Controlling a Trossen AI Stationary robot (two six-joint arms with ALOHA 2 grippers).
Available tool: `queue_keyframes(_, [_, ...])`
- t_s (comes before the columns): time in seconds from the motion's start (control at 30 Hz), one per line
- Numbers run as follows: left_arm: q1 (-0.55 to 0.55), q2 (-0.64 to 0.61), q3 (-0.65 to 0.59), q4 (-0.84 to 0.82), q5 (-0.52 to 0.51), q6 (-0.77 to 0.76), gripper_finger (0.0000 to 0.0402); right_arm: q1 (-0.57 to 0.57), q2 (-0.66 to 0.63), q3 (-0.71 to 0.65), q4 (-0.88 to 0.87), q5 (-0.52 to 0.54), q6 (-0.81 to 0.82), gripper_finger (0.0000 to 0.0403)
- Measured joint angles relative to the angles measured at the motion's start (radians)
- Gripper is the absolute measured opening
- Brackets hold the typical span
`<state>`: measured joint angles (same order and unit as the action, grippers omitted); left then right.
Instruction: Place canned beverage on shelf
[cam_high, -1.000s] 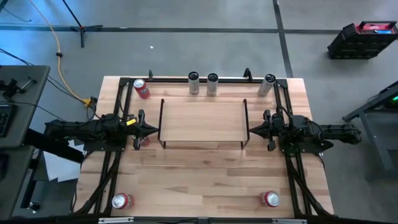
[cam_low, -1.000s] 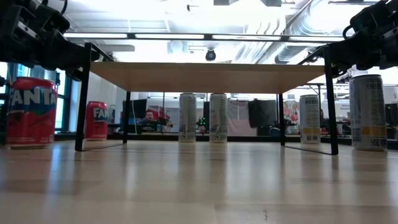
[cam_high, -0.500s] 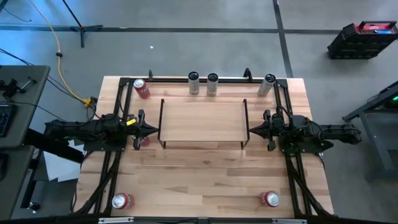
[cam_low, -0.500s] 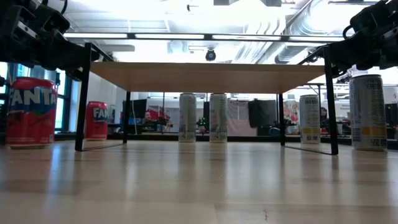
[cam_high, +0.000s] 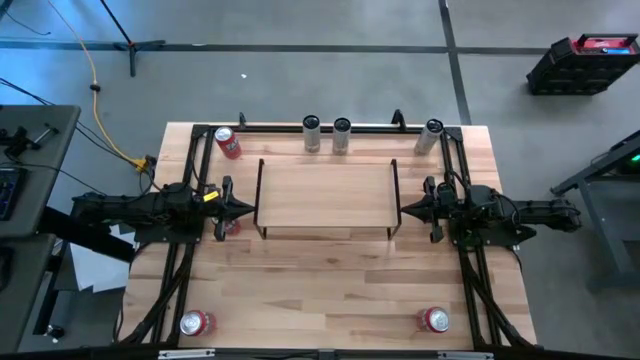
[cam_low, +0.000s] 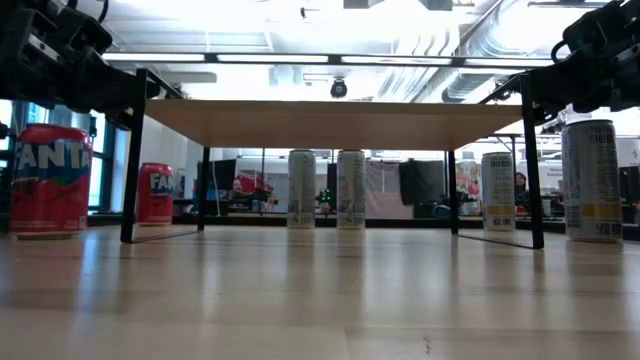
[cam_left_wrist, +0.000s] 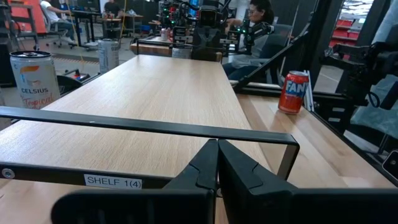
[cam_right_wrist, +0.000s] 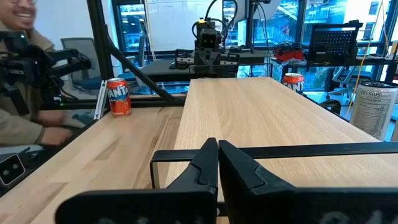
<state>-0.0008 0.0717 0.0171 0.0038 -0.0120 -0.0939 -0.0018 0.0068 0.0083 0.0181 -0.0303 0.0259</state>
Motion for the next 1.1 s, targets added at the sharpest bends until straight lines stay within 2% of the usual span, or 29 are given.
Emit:
queue_keyframes(0.93, [0.000, 0.000, 0.000, 0.002, 0.000, 0.001, 0.0003, 0.000, 0.000, 0.000, 0.000, 0.000, 0.000, 0.0000])
queue_keyframes(1.1, [0.000, -0.002, 0.001, 0.068, -0.017, 0.041, 0.0003, 0.000, 0.000, 0.000, 0.000, 0.000, 0.000, 0.0000])
